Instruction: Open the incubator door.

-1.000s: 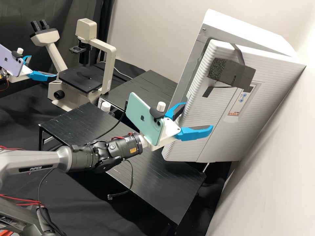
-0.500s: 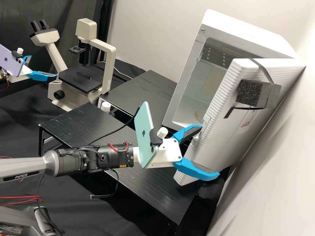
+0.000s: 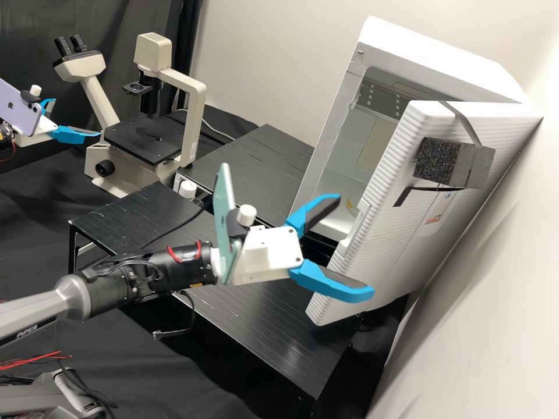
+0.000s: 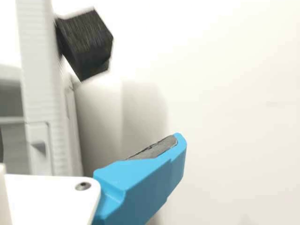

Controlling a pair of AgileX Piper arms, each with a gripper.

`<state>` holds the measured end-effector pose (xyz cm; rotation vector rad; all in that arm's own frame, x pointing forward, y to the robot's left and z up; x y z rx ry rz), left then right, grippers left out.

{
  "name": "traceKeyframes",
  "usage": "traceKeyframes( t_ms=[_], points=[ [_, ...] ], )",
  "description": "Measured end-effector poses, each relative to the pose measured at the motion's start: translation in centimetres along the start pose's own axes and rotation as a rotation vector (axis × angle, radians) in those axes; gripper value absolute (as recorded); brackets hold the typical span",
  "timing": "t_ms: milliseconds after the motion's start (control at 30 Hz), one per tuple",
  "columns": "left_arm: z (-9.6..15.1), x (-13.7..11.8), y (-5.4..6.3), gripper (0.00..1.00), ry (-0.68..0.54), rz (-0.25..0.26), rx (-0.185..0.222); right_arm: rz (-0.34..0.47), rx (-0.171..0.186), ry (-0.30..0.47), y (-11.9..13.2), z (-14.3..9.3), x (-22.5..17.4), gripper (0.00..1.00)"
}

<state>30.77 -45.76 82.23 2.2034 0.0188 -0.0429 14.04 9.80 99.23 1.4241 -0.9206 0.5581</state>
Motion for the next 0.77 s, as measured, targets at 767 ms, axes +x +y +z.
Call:
traceKeyframes(
  t_ms=[767],
  points=[
    [0.0,0.0,0.0,1.00,0.000,0.000,0.000,-0.484,0.411,0.606,-7.0,-3.2,-3.7,1.00]
  ],
)
